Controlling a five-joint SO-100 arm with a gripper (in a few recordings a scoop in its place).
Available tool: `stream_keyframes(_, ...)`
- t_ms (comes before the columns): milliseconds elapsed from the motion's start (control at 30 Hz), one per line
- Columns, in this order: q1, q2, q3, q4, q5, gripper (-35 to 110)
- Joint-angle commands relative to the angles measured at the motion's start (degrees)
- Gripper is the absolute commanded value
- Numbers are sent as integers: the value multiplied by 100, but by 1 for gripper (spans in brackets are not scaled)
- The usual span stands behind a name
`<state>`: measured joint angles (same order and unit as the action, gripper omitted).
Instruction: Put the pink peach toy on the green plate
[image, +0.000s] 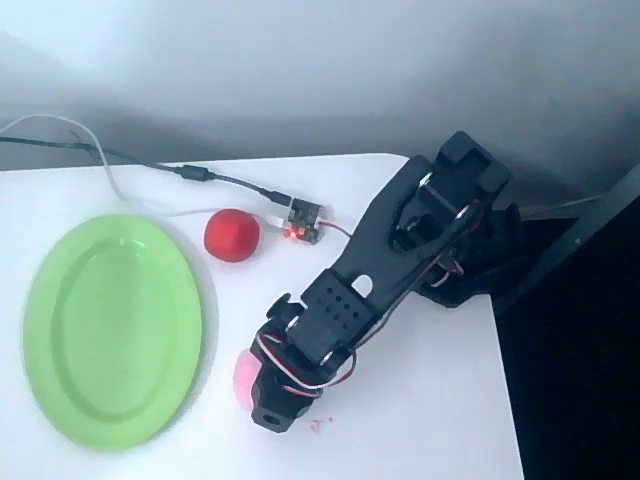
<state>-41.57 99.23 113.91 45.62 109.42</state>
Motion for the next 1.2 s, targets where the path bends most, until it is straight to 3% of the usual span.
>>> stream_keyframes(0,-105,-79,-158,-35,149,37)
stream_keyframes(367,-123,-483,-519,-35,176,34)
stream_keyframes(933,-132,-554,-492,-9,211,1)
stream_keyframes(1167,-123,-554,-483,-9,246,0)
